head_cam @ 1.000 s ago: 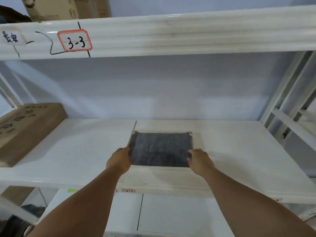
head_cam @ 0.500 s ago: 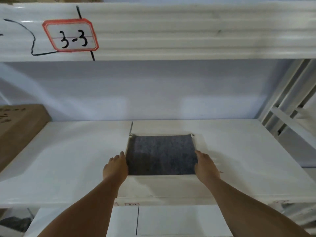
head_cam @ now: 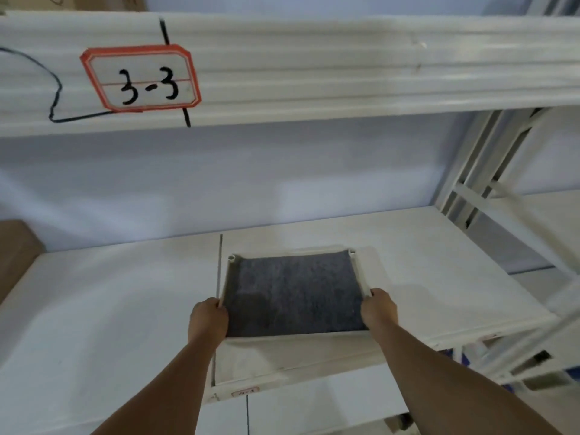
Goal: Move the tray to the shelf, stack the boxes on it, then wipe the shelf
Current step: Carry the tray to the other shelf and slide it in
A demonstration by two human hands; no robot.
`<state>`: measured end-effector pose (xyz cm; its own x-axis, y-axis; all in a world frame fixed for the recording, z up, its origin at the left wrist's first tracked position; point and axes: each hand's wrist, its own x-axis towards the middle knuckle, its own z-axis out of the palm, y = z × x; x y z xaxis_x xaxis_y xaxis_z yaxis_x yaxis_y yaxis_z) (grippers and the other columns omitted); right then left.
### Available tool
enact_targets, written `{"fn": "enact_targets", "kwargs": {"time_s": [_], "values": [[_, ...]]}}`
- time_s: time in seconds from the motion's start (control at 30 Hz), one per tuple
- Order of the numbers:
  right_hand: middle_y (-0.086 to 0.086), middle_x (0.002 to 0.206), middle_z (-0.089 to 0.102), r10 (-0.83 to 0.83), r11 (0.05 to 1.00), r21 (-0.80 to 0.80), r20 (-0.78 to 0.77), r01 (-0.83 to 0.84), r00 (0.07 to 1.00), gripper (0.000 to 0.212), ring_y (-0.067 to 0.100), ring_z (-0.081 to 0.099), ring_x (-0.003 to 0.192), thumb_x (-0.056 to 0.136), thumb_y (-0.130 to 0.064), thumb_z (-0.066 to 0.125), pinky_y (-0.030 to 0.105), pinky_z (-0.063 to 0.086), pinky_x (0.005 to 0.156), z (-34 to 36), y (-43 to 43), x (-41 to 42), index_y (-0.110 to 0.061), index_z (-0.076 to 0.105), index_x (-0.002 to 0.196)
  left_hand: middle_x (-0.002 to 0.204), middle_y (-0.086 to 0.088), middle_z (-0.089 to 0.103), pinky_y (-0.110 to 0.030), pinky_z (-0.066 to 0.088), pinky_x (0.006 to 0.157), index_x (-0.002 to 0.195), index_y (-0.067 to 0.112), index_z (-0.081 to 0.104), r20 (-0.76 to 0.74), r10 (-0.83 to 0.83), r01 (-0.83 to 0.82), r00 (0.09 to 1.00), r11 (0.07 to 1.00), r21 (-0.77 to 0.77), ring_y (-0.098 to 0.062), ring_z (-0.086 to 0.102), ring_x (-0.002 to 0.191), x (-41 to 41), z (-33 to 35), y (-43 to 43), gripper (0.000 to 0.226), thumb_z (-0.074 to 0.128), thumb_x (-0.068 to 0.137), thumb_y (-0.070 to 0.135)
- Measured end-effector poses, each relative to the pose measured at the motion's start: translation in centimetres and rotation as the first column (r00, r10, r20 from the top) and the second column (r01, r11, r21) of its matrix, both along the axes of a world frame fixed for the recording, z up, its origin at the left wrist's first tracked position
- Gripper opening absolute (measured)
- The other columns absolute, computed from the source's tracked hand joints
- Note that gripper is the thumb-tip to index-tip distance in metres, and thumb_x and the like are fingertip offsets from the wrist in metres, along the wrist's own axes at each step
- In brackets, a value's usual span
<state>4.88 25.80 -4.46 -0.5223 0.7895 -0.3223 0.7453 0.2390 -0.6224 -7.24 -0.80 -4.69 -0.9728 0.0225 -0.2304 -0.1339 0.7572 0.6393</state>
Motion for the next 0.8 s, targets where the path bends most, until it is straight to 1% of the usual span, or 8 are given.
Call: {"fn": "enact_targets", "kwargs": {"time_s": [0.1, 0.17, 0.3, 0.37, 0.5, 0.63, 0.73, 0.8], "values": [[0.019, 0.123, 0.058, -0.054, 0.999, -0.011, -0.044, 0.053, 0.998, 0.036, 0.036, 0.056, 0.108, 0.097, -0.005, 0.035, 0.029, 0.040, 0.074, 0.7, -0.2, 1.0, -0.002, 0.049, 0.130, 0.089, -0.014, 0.062, -0.034, 0.046, 0.069, 0.098, 0.006, 0.060, 0.002, 0.003, -0.003, 1.000, 0.996, 0.087, -0.029, 0.057, 0.080, -0.3, 0.3, 0.6, 0.023, 0.037, 0.095, 0.009], [0.020, 0.125, 0.057, -0.089, 0.996, -0.010, -0.071, 0.088, 0.994, 0.035, 0.036, 0.056, 0.110, 0.098, -0.006, 0.035, 0.028, 0.038, 0.075, 1.3, -0.1, 1.9, -0.002, 0.049, 0.130, 0.104, -0.020, 0.065, -0.034, 0.046, 0.074, 0.108, 0.006, 0.061, 0.001, -0.017, 0.017, 1.000, 0.992, 0.126, -0.033, 0.059, 0.088, -0.3, 0.7, 1.1, 0.025, 0.041, 0.094, 0.011], [0.021, 0.113, 0.062, -0.176, 0.984, 0.012, -0.111, 0.179, 0.978, 0.029, 0.029, 0.052, 0.084, 0.098, -0.014, 0.037, 0.029, 0.038, 0.070, 2.1, 0.2, 4.7, -0.001, 0.057, 0.114, 0.106, -0.020, 0.067, -0.034, 0.044, 0.074, 0.108, 0.003, 0.061, -0.016, -0.147, 0.148, 0.989, 0.982, 0.116, -0.030, 0.057, 0.085, 0.3, 1.5, 2.9, 0.025, 0.058, 0.090, 0.019], [0.021, 0.108, 0.063, -0.227, 0.973, 0.020, -0.117, 0.231, 0.967, 0.027, 0.029, 0.049, 0.079, 0.097, -0.018, 0.041, 0.030, 0.038, 0.068, 1.9, 0.4, 6.6, 0.000, 0.058, 0.109, 0.112, -0.019, 0.066, -0.034, 0.046, 0.077, 0.116, 0.004, 0.059, -0.006, -0.210, 0.209, 0.978, 0.970, 0.126, -0.034, 0.060, 0.096, 1.0, 1.8, 4.1, 0.032, 0.060, 0.089, 0.020], [0.017, 0.106, 0.063, -0.363, 0.930, 0.012, -0.117, 0.367, 0.924, 0.028, 0.029, 0.055, 0.085, 0.096, -0.022, 0.045, 0.031, 0.042, 0.071, 1.6, 0.8, 11.3, -0.004, 0.056, 0.114, 0.134, -0.015, 0.056, -0.041, 0.044, 0.100, 0.138, 0.011, 0.044, 0.006, -0.391, 0.385, 0.920, 0.909, 0.158, -0.034, 0.055, 0.118, 3.1, 2.0, 7.2, 0.052, 0.060, 0.089, 0.022], [0.010, 0.099, 0.062, -0.472, 0.876, 0.042, -0.130, 0.481, 0.872, 0.024, 0.025, 0.054, 0.082, 0.095, -0.022, 0.047, 0.030, 0.042, 0.066, 2.0, 1.5, 16.9, -0.008, 0.056, 0.113, 0.136, -0.014, 0.054, -0.040, 0.043, 0.100, 0.140, 0.013, 0.039, -0.006, -0.556, 0.550, 0.831, 0.819, 0.162, -0.034, 0.053, 0.120, 6.3, 2.7, 10.9, 0.057, 0.061, 0.088, 0.024], [0.012, 0.101, 0.063, -0.536, 0.833, 0.082, -0.123, 0.547, 0.835, 0.027, 0.027, 0.058, 0.086, 0.095, -0.023, 0.049, 0.031, 0.045, 0.070, 2.7, 2.0, 21.2, -0.007, 0.057, 0.115, 0.134, -0.014, 0.055, -0.039, 0.044, 0.097, 0.140, 0.012, 0.037, 0.010, -0.645, 0.633, 0.764, 0.752, 0.182, -0.035, 0.054, 0.118, 9.5, 3.5, 13.5, 0.060, 0.064, 0.087, 0.024], [0.008, 0.095, 0.059, -0.578, 0.802, 0.082, -0.139, 0.591, 0.804, 0.027, 0.024, 0.055, 0.082, 0.096, -0.023, 0.050, 0.027, 0.040, 0.066, 3.2, 2.6, 24.0, -0.007, 0.057, 0.116, 0.132, -0.014, 0.056, -0.038, 0.045, 0.095, 0.138, 0.012, 0.038, 0.001, -0.695, 0.682, 0.719, 0.706, 0.190, -0.034, 0.056, 0.116, 11.5, 4.2, 15.4, 0.060, 0.065, 0.086, 0.024]]}}
